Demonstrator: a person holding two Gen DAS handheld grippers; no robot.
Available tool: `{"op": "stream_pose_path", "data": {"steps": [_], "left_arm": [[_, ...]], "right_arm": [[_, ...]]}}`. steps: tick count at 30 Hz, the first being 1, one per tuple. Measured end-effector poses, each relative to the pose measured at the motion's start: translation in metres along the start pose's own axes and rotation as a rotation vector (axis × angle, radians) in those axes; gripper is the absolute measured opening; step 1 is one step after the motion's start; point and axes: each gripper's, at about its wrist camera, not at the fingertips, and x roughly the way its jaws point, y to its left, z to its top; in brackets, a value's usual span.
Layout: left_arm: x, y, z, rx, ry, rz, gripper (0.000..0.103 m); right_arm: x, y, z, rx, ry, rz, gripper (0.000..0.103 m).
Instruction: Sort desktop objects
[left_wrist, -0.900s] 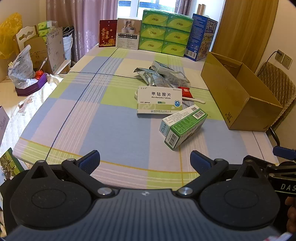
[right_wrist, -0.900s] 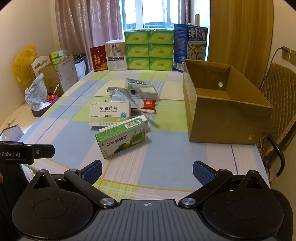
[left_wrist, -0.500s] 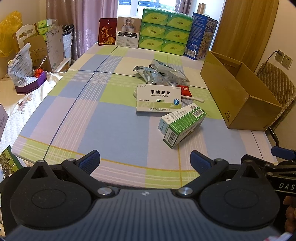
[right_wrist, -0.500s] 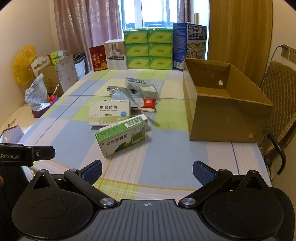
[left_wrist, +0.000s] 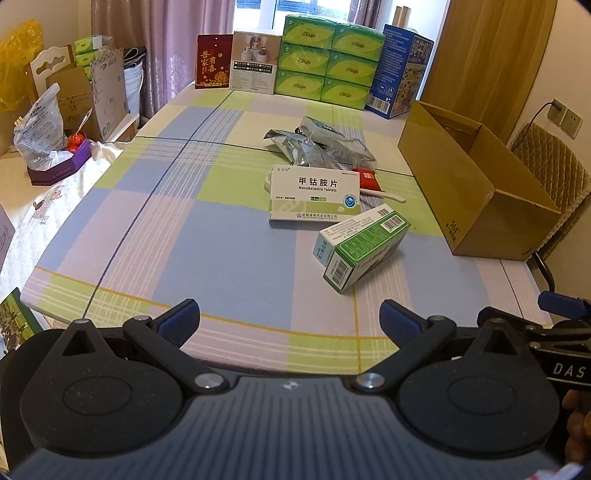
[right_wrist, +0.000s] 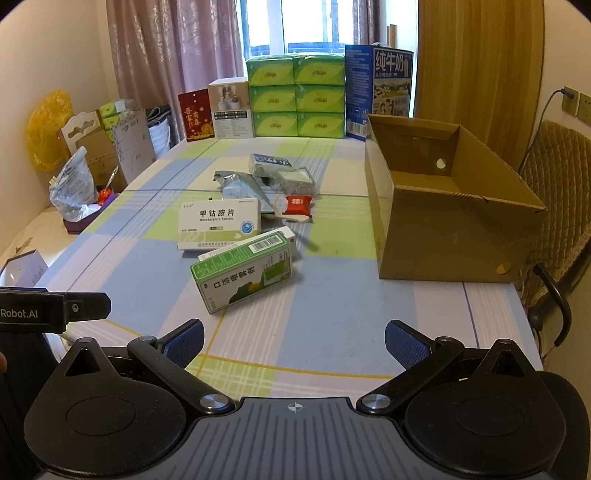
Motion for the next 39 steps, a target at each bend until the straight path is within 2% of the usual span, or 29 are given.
{"op": "stream_pose_path", "data": {"steps": [29, 39], "left_arm": [[0.002, -0.001, -0.001, 0.003, 0.006, 0.000, 0.102], [0.010, 0.012, 0.007, 0.007, 0.003, 0.008, 0.102]], "right_arm": [[0.008, 0.000, -0.002, 0.004, 0.029, 0.006, 0.101], [0.022, 0.007, 0.002, -0.011, 0.050, 0.012, 0.101]]}}
